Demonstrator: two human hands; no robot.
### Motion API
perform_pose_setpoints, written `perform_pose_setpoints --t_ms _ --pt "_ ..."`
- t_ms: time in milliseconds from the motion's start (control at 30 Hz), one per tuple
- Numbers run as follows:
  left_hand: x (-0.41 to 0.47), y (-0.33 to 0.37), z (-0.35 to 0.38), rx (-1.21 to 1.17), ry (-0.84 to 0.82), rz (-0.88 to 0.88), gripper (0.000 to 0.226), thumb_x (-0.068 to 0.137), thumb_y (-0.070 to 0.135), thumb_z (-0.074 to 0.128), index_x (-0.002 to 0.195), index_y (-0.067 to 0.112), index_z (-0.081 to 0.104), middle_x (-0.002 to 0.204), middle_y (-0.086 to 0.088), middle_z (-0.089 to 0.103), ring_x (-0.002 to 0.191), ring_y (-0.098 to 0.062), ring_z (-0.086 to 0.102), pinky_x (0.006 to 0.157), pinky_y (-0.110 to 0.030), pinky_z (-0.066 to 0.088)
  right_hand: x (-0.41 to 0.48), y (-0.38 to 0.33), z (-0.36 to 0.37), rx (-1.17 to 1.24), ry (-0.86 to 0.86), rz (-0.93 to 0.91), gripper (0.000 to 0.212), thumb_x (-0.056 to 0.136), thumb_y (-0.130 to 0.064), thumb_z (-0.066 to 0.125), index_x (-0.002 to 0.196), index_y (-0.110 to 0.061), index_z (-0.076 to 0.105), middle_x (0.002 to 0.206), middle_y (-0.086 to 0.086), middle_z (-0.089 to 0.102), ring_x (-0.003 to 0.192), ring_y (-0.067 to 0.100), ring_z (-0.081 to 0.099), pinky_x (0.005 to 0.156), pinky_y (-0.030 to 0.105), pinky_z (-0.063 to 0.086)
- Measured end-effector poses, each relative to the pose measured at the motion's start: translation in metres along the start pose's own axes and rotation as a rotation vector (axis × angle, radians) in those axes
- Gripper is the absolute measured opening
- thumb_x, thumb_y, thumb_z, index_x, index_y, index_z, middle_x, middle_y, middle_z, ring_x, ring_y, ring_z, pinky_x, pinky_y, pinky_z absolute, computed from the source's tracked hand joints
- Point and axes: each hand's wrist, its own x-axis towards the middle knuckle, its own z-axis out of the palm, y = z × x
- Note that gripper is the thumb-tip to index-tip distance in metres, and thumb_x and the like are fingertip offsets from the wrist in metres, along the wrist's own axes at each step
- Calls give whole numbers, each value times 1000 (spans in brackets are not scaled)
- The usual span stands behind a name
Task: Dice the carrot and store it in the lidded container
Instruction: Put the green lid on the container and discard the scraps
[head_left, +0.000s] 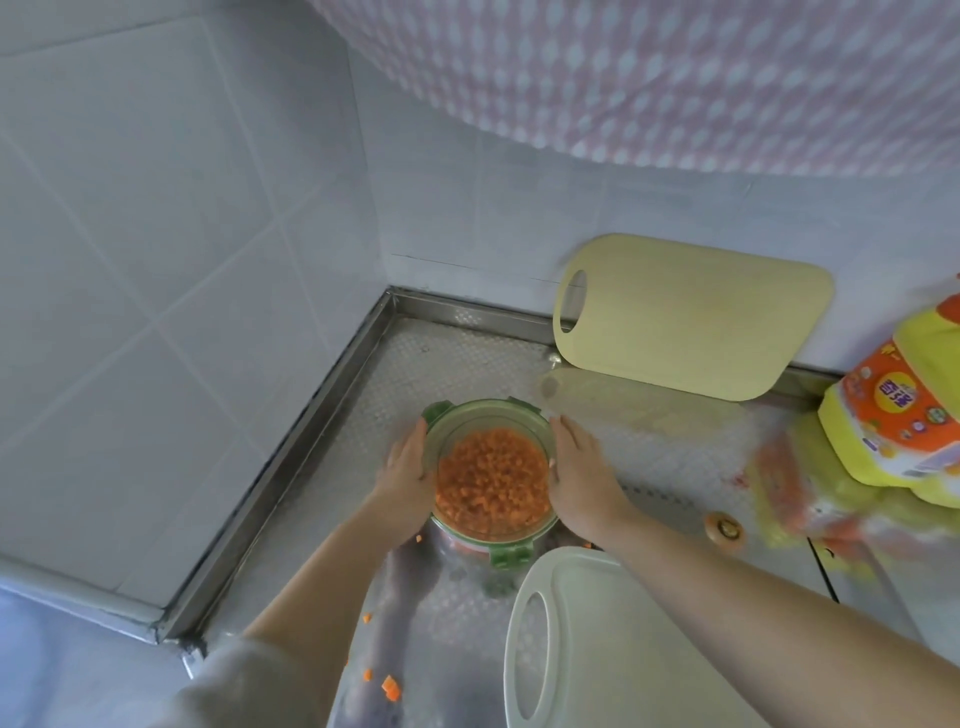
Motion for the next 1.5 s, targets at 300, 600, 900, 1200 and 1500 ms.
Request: perform_pose_setpoints --t_ms 300,600,900,1200,1500 --pt "14 15 18 448 199 69 56 100 16 28 152 10 11 160 -4 12 147 -15 8 119 -33 -3 53 -6 -6 73 -142 -66 50 103 -21 30 150 -8 19 155 9 25 140 25 28 112 34 30" --pt "16 15 25 379 280 26 48 103 29 26 148 15 25 151 -4 33 136 -22 34 112 -36 31 65 0 8 209 2 -13 38 104 -31 31 128 -11 51 118 10 62 103 26 59 86 38 47" --pt "25 9 22 217 308 16 42 102 33 31 142 22 38 137 -1 50 118 -22 52 93 -36 44 62 -2 9 255 38 32 36 103 -33 34 124 -13 55 112 7 64 100 26 59 84 40 49" --pt "-20 7 -15 -68 576 7 29 98 31 47 85 15 68 82 3 68 81 -17 61 68 -26 38 13 -2 -25 376 164 159 43 94 -29 55 131 -7 51 131 7 55 119 23 52 96 29 38" --pt "-25 -4 -3 479 4 -270 77 91 69 19 72 10 65 69 -6 63 77 -25 62 74 -31 49 -6 -5 -20 289 -26 298 60 93 -36 56 133 3 34 121 14 53 112 27 53 78 30 39"
